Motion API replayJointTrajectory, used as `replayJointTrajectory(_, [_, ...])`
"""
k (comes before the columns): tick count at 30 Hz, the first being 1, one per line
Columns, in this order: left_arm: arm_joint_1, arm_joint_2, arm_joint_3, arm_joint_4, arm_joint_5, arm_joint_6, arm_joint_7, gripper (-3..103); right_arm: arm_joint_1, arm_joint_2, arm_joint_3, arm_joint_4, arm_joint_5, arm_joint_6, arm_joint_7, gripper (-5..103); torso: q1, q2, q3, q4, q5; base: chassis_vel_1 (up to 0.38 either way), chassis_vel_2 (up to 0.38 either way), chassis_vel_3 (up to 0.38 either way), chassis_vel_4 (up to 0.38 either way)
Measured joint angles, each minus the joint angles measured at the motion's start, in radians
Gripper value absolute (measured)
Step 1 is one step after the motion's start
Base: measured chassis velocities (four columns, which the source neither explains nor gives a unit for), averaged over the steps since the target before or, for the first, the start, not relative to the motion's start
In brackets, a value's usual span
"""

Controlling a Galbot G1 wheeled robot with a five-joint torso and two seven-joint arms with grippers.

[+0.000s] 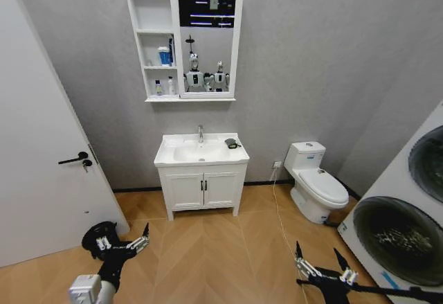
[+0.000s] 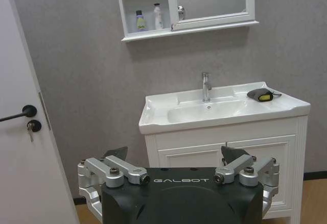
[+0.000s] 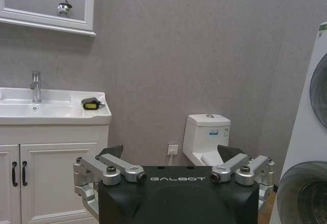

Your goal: Move facial cleanser and shampoo from washbasin to cabinet, then wipe washbasin with towel.

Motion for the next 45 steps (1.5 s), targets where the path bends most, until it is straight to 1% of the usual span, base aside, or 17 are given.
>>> replayJointTrajectory(11, [0.0,0.0,0.0,0.0,0.0,0.0,0.0,100,0.0,0.0,0.0,0.0,0.0,0.0,0.0,100,0.0,0.0,0.0,0.0,-0.0007,0.001,-0.008,0.005,0.008])
replayJointTrajectory(25, [0.0,0.0,0.0,0.0,0.0,0.0,0.0,100,0.0,0.0,0.0,0.0,0.0,0.0,0.0,100,0.0,0.0,0.0,0.0,-0.0004,0.009,0.007,0.011,0.007])
replayJointTrajectory(28, [0.0,0.0,0.0,0.0,0.0,0.0,0.0,100,0.0,0.0,0.0,0.0,0.0,0.0,0.0,100,0.0,0.0,0.0,0.0003,-0.0004,0.021,0.016,0.014,0.009])
replayJointTrajectory(31, [0.0,0.0,0.0,0.0,0.0,0.0,0.0,100,0.0,0.0,0.0,0.0,0.0,0.0,0.0,100,0.0,0.0,0.0,0.0,-0.0004,0.0,0.0,0.0,0.0])
replayJointTrajectory(45, [0.0,0.0,0.0,0.0,0.0,0.0,0.0,100,0.0,0.0,0.0,0.0,0.0,0.0,0.0,100,0.0,0.0,0.0,0.0,-0.0004,0.0,0.0,0.0,0.0])
